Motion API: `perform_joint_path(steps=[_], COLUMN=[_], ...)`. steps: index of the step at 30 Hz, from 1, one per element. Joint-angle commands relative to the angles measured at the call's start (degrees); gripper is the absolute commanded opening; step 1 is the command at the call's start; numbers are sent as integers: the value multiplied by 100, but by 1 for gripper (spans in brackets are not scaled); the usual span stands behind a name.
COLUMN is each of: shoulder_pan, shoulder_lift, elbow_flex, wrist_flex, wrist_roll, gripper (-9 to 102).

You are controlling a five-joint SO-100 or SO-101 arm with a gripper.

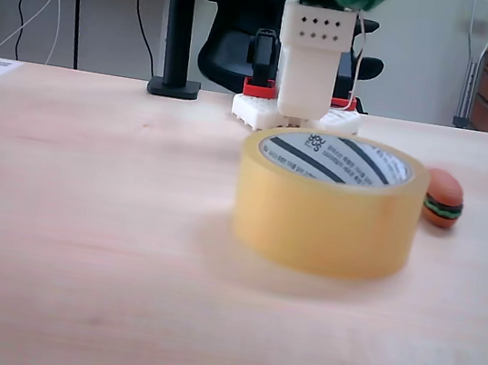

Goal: Grasp a cucumber and put it in the hole.

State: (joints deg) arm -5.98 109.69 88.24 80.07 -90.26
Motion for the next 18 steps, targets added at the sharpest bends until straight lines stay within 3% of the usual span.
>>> perform_joint_path(steps=[1, 6, 10, 13, 18], shoulder_pan=[-53, -44, -35, -9, 9], shoulder_lift=[272, 334, 439, 545, 712], elbow_flex=[9, 35, 53, 62, 185], wrist_flex=[44, 44, 44, 35, 35], wrist_roll=[26, -9, 26, 26, 26], gripper=[0, 2, 14, 32, 39])
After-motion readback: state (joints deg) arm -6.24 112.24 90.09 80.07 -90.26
